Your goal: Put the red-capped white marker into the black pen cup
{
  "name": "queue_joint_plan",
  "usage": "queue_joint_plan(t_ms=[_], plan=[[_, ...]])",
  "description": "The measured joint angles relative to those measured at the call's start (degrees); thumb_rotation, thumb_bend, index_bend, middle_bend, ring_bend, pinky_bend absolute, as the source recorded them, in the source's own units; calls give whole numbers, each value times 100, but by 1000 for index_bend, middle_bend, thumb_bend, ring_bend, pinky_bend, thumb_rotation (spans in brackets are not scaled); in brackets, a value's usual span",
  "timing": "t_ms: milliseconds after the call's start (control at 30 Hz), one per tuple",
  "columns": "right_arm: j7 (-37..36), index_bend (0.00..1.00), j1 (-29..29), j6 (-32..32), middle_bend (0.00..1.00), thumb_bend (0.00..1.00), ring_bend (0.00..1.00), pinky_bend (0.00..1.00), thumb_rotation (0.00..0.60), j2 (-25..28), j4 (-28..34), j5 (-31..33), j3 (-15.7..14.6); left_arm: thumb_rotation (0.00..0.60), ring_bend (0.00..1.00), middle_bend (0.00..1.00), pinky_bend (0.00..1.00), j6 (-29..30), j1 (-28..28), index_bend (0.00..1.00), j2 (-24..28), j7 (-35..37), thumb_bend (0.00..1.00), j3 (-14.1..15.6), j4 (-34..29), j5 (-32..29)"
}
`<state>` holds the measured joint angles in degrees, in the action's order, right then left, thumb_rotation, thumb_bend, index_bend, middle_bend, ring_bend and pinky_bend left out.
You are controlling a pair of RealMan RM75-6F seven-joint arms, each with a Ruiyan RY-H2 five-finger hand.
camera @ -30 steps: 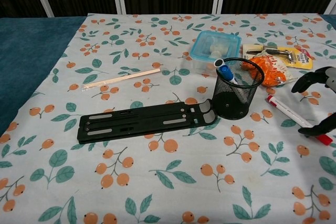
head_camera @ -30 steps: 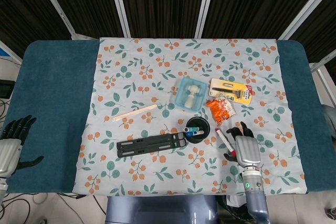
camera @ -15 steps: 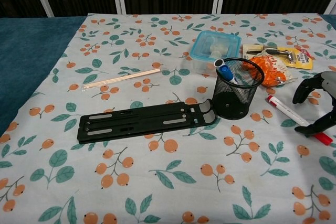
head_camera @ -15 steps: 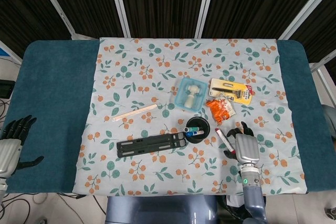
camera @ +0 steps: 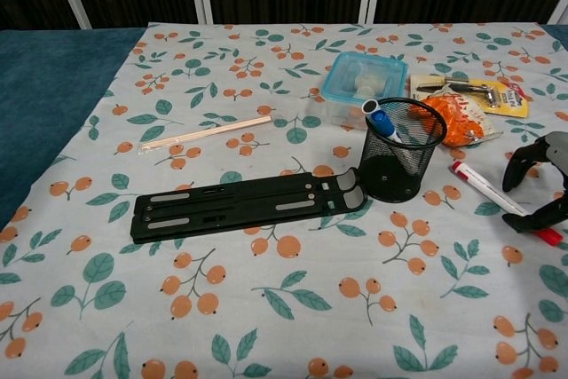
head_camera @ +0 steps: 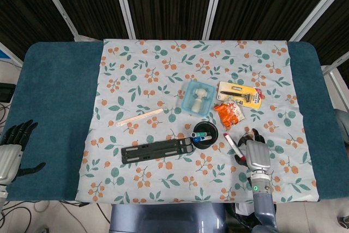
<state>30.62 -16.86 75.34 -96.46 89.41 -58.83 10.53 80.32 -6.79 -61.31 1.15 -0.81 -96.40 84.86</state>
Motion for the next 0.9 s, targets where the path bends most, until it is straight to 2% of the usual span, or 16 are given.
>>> queue_joint_plan(t_ms=[433, 900], plan=[[28, 614, -14, -98, 484, 561, 116, 174, 600, 69, 69, 125, -88, 600, 0, 0, 0, -20, -6, 0, 7, 0, 27, -7, -14, -34], [-136, 725, -26, -80, 573, 669, 185, 175, 600, 236, 281, -198, -223, 600, 0, 0, 0, -37, -13, 0, 23, 29, 27, -9, -29, -43]])
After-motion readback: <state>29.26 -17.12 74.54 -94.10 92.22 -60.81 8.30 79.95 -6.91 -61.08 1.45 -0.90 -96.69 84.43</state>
